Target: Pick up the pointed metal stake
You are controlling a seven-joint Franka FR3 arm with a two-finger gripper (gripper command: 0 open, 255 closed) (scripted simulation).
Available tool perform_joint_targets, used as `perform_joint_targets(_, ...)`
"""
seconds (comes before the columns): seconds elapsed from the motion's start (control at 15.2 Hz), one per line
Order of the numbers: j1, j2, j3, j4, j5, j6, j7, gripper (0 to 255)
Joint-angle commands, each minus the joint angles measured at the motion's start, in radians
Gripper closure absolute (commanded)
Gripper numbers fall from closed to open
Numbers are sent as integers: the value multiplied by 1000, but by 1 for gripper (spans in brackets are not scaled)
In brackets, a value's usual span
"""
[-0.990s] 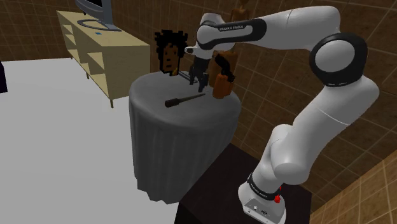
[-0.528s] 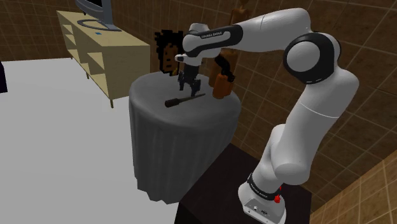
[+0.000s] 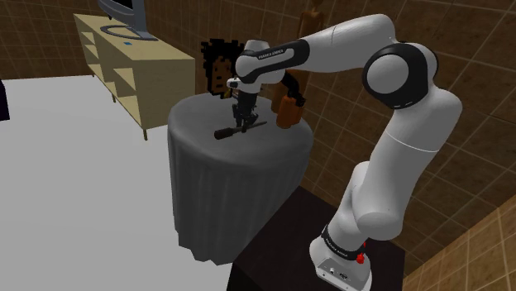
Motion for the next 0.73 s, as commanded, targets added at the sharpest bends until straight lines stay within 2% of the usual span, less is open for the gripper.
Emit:
perform_joint_targets(0.0,0,0,0,-1,0,2,0,255)
perform_joint_targets(0.46,0,-1,0,-1,0,1,0,255)
perform_joint_targets(0.66,1,-16,0,24,-10,-37,9,255)
